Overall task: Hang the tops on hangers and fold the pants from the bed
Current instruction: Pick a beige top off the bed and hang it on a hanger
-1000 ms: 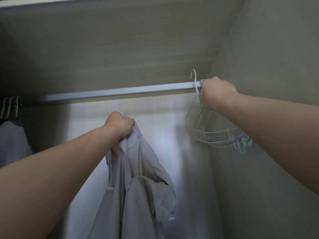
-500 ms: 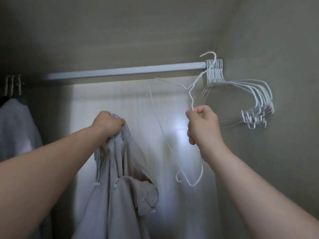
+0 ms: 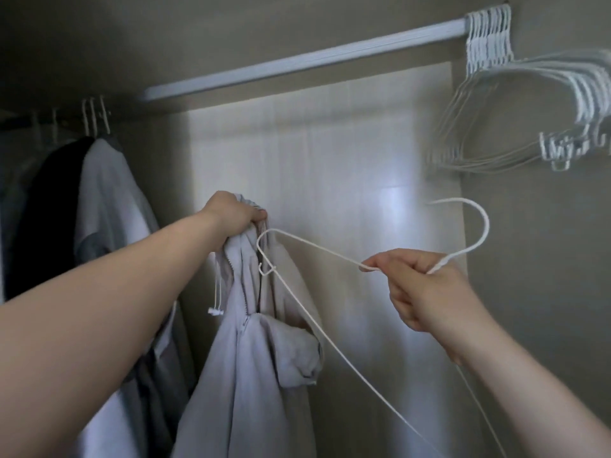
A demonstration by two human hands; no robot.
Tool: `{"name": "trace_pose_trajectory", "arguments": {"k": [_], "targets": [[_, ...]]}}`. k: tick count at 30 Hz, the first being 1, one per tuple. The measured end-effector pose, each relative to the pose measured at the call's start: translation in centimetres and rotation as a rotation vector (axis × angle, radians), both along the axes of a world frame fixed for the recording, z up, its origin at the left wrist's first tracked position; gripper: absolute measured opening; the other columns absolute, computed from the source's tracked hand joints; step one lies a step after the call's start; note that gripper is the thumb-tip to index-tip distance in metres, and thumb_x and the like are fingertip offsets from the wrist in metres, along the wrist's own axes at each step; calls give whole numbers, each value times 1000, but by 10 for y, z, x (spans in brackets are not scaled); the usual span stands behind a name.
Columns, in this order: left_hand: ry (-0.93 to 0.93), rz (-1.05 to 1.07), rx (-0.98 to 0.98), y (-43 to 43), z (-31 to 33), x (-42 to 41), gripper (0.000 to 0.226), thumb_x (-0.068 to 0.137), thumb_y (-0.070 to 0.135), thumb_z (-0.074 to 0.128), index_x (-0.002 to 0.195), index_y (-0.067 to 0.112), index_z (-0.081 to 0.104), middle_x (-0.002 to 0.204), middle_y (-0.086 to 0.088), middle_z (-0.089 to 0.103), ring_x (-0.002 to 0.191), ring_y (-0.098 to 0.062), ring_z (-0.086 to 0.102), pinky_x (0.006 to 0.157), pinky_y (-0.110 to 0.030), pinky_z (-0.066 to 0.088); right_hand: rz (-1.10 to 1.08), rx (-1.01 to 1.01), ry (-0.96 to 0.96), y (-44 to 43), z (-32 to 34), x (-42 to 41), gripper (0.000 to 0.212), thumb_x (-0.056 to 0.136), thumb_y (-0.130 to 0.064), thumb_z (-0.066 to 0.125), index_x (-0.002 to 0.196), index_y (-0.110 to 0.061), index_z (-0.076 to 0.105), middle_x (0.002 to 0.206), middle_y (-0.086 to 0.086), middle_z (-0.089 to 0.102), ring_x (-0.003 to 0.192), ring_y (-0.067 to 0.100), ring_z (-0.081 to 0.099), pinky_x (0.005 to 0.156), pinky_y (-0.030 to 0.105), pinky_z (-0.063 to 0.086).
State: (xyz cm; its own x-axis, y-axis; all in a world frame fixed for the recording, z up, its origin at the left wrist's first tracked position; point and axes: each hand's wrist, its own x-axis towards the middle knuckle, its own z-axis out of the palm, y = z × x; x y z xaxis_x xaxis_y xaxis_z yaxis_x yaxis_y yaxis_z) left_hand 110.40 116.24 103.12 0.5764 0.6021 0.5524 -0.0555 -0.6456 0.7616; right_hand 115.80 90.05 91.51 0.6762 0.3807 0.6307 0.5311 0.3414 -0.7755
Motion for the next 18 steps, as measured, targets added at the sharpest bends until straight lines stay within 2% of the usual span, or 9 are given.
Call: {"name": "trace_pose_trajectory", "arguments": {"k": [3, 5, 7, 9, 12, 14, 18], "targets": [[23, -34, -57, 2, -8, -7, 33, 85, 5, 77, 68, 10, 49, 66, -4, 54, 55, -12, 54, 37, -10, 38, -56, -46, -60, 3, -18, -8, 28, 98, -14, 57, 79, -13, 77, 44, -4, 30, 35, 9, 22, 37, 13, 18], [66, -57, -49, -2, -10, -12, 25, 83, 8, 79, 73, 8, 56, 72, -5, 60, 68, -20, 59, 54, -12, 49, -104, -81, -109, 4, -23, -9, 26, 97, -16, 58, 80, -17, 77, 44, -6, 32, 37, 8, 24, 36, 16, 21], [129, -59, -20, -8, -13, -20, 21, 82, 14, 82, 87, 2, 65, 85, -12, 68, 81, -29, 67, 78, -32, 58, -120, -100, -154, 4, -24, -9, 23, 96, -18, 59, 81, -20, 76, 44, -8, 33, 38, 7, 27, 37, 15, 23], [184, -76, -6, -16, -15, -26, 34, 80, 16, 83, 102, -6, 69, 100, -21, 72, 92, -35, 71, 90, -46, 58, -135, -127, -208, 5, -24, -10, 21, 96, -20, 60, 83, -23, 75, 44, -11, 33, 39, 5, 28, 39, 14, 23], [242, -118, 72, -30, -20, -33, 40, 79, 16, 83, 107, -8, 69, 105, -24, 72, 95, -35, 71, 92, -50, 57, -132, -167, -242, 10, -26, -15, 19, 97, -22, 60, 85, -26, 74, 45, -11, 35, 40, 5, 30, 40, 15, 25], [260, -135, 121, -38, -25, -37, 37, 81, 16, 82, 105, -9, 69, 104, -24, 73, 88, -29, 70, 93, -47, 57, -111, -207, -237, 13, -26, -21, 20, 97, -22, 59, 85, -26, 74, 44, -12, 37, 41, 5, 32, 41, 16, 26], [260, -173, 122, -49, -35, -47, 30, 82, 16, 81, 99, -6, 71, 88, -15, 70, 74, -21, 62, 74, -32, 52, -107, -262, -257, 18, -31, -33, 24, 98, -15, 58, 80, -13, 73, 41, -17, 42, 38, 1, 38, 41, 8, 27]]}}
